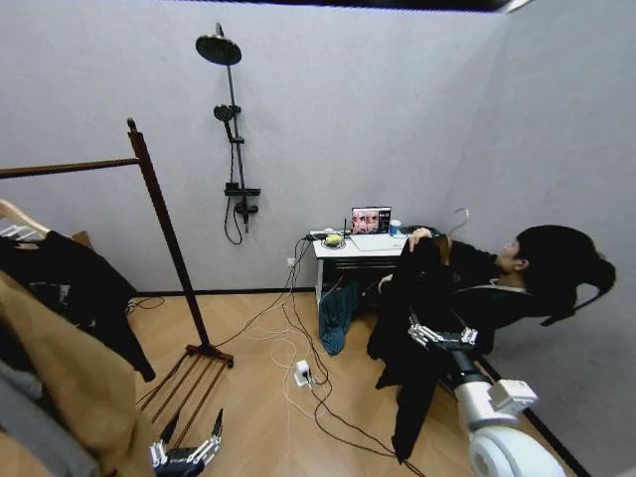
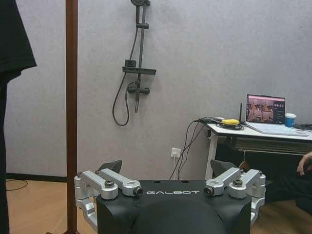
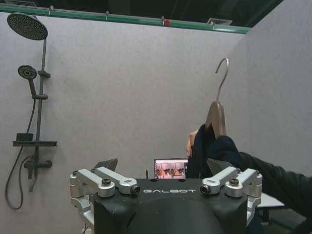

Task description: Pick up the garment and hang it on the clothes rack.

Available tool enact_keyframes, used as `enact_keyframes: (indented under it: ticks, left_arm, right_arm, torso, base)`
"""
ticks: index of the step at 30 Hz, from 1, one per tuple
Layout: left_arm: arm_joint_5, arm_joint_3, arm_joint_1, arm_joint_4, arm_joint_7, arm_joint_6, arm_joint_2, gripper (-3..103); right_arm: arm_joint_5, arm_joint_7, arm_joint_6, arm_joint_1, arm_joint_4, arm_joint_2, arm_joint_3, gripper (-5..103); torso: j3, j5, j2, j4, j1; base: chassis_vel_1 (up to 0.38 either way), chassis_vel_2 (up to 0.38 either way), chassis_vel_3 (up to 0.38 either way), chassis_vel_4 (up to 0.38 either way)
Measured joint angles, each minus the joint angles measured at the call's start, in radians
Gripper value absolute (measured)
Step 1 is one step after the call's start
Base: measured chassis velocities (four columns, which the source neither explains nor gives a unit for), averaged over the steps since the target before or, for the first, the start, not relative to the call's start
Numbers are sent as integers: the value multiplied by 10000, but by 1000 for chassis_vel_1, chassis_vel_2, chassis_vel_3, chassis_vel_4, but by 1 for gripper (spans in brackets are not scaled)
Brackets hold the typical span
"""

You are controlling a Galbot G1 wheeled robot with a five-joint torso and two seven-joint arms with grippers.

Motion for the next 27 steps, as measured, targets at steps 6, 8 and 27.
enact_keyframes:
  ticks: [6,8,27]
  left_arm:
    - [0,0,0,0,0,0,0,100]
    - [0,0,0,0,0,0,0,100]
    - [0,0,0,0,0,0,0,100]
  right_arm:
    - [-676,181,-104,-95,551,7,306,100]
    - [-845,366,-207,-177,923,45,364,100]
    - [1834,871,-798,653,-256,-908,2931,100]
  torso:
    - [-1,-5,0,-8,-1]
    - [-4,-7,3,-3,-5]
    - [-3,-4,5,-6,-9]
  base:
    - [-231,215,227,-212]
    - [-169,197,163,-171]
    - [-33,32,34,-35]
